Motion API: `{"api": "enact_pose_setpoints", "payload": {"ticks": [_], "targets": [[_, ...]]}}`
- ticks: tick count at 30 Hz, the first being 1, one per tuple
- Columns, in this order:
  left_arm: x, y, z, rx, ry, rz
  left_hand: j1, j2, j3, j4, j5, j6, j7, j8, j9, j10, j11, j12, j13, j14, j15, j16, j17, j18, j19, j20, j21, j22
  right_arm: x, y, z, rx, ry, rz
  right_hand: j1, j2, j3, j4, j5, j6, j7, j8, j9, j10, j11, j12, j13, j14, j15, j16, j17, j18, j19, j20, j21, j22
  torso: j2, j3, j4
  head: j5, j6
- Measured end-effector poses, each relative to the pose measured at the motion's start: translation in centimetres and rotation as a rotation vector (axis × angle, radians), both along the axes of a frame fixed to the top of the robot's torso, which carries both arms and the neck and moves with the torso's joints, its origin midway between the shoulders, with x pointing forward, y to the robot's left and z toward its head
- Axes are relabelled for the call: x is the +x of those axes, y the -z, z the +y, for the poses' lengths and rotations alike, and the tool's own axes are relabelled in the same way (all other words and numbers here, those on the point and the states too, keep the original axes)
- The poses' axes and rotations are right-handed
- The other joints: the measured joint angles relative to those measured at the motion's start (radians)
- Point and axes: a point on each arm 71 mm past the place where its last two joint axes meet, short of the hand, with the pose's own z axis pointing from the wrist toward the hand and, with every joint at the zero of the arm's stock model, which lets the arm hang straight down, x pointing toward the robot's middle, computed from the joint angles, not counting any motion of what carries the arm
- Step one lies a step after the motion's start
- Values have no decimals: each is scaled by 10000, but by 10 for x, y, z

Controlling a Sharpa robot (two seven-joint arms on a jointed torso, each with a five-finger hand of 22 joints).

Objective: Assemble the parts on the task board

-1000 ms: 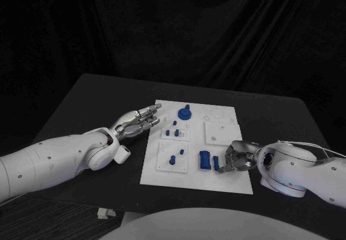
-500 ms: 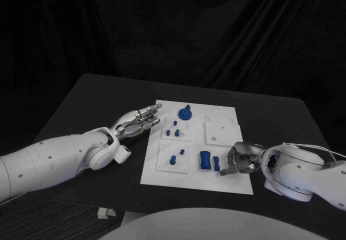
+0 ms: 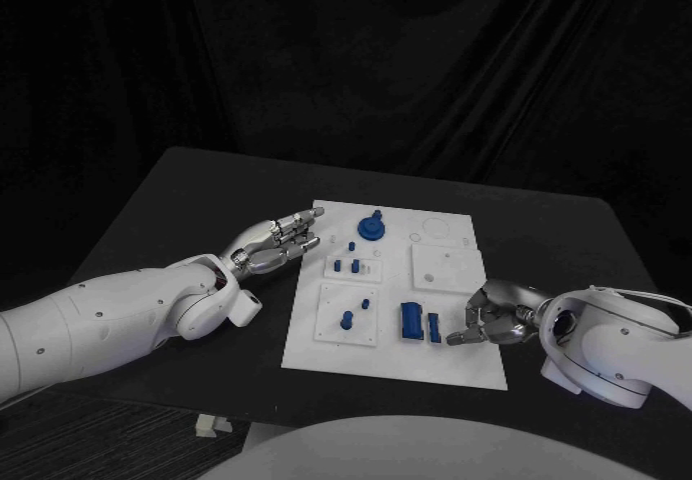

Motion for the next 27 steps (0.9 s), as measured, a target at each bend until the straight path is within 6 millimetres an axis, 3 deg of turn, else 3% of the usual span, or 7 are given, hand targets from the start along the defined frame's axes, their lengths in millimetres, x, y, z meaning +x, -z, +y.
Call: {"api": "enact_pose_setpoints", "payload": {"ticks": [2,4,8,12,15,20,27], "targets": [[-1,-1,0,-45,-7,-55,0,0,21,25,0,131,45,57,17,32,32,0,5,-15,-92,0,0,0,24,-23,39,0,2,-3,-4,288,259,-153,-376,214,-58,469,0,-864,31,-1218,-687,0,0,0,3,0,0,-417,-545,0,0,0,-637,-1,-34,0,-4,1,0],[-3,-2,0,-101,-20,-139,-16,-16,-23,113,0,240,90,80,19,86,-13,0,10,0,-147,0,1,1,36,-36,39,-3,5,-6,-8,725,578,-403,-581,373,-119,844,3,-1027,113,-1917,-1196,1,0,-76,2,-45,44,-1379,-2141,354,-415,70,-1918,-1,-77,2,-7,-3,0],[-5,-4,-1,-187,-56,-296,-80,-81,-97,295,0,480,229,116,35,172,-150,0,9,-2,-362,0,2,1,0,-73,39,-46,14,-11,-18,1662,1167,-959,-628,1006,-84,1235,688,-953,260,-2394,-1633,-445,296,-1867,75,-778,271,-4352,-5815,1018,-1751,331,-5893,-441,-232,15,-9,-31,0],[-7,-6,0,-203,-168,-436,-25,-135,-126,405,0,550,299,117,34,141,-289,0,9,3,-504,0,3,1,-55,-237,39,-128,21,-14,-25,2465,1568,-1590,-1148,1559,-498,1329,1495,-1036,460,-2921,-2212,-1350,432,-3769,-1034,-1070,497,-7138,-8067,1340,-2184,534,-9130,-2142,-428,53,-61,5,0],[-8,-8,2,-197,-262,-529,42,-202,-126,487,0,612,361,116,35,96,-441,0,9,-4,-647,0,3,0,-108,-405,-14,-191,26,-18,-28,3013,1714,-2165,-1475,1872,-1036,1316,2132,-1063,627,-3392,-2837,-2188,612,-5298,-2486,-1166,666,-8277,-8409,1336,-2226,661,-10136,-2878,-546,81,-126,28,0],[-8,-9,0,-185,-368,-657,107,-268,-126,570,0,694,369,116,45,13,-629,0,-3,-13,-834,0,4,0,-227,-692,-79,-326,32,-24,-31,3941,1802,-3145,-1273,2301,-1815,1320,2502,-1083,1113,-4306,-4538,-3676,1139,-8723,-5611,-1526,1250,-11131,-9396,1333,-2492,1223,-12068,-4613,-735,113,-218,-28,0],[-7,-9,-3,-162,-443,-762,145,-306,-99,597,40,694,369,116,45,-17,-660,0,-11,0,-893,0,-2,-1,-234,-736,-79,-357,33,-20,-36,4825,1929,-3986,-1006,2567,-2504,1325,2766,-1301,1497,-4885,-6370,-4136,1598,-10384,-7492,-2060,1811,-13272,-10442,1332,-2772,1771,-13457,-6303,-930,173,-274,-91,0]]}}
